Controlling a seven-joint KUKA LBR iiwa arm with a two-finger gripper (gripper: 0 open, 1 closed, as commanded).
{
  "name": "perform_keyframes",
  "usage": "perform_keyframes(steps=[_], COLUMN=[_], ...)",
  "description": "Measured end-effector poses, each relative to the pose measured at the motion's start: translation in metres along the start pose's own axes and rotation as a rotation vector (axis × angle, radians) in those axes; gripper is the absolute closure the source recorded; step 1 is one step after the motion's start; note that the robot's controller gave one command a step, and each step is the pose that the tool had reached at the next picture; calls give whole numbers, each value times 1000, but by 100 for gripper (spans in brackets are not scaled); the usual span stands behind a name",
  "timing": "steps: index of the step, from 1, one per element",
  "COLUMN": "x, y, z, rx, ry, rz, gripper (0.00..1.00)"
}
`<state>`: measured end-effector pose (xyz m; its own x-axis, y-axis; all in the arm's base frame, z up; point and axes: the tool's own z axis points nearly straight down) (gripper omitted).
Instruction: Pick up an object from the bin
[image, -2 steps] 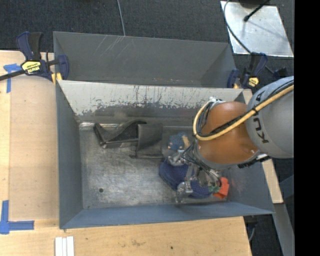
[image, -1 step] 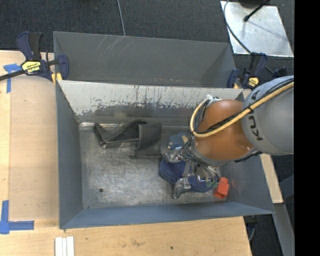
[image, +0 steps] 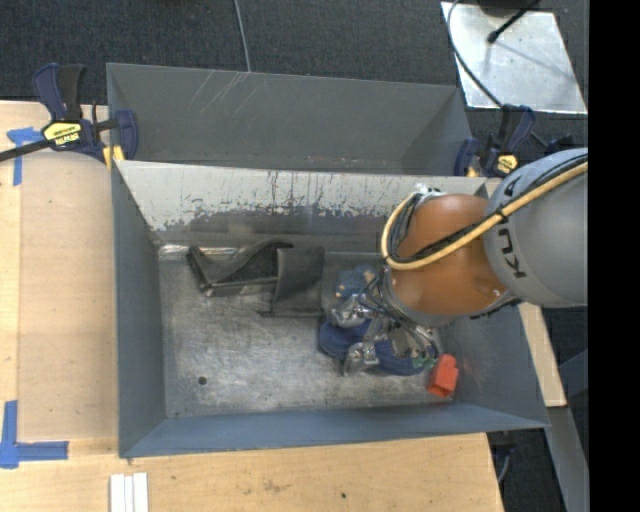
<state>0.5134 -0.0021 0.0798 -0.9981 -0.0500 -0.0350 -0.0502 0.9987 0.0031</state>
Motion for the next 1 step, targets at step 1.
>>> perform_keyframes(steps=[1], x=[-17], y=[-30], z=[-197], rx=[2], ry=[24], rz=[-228], gripper=[100])
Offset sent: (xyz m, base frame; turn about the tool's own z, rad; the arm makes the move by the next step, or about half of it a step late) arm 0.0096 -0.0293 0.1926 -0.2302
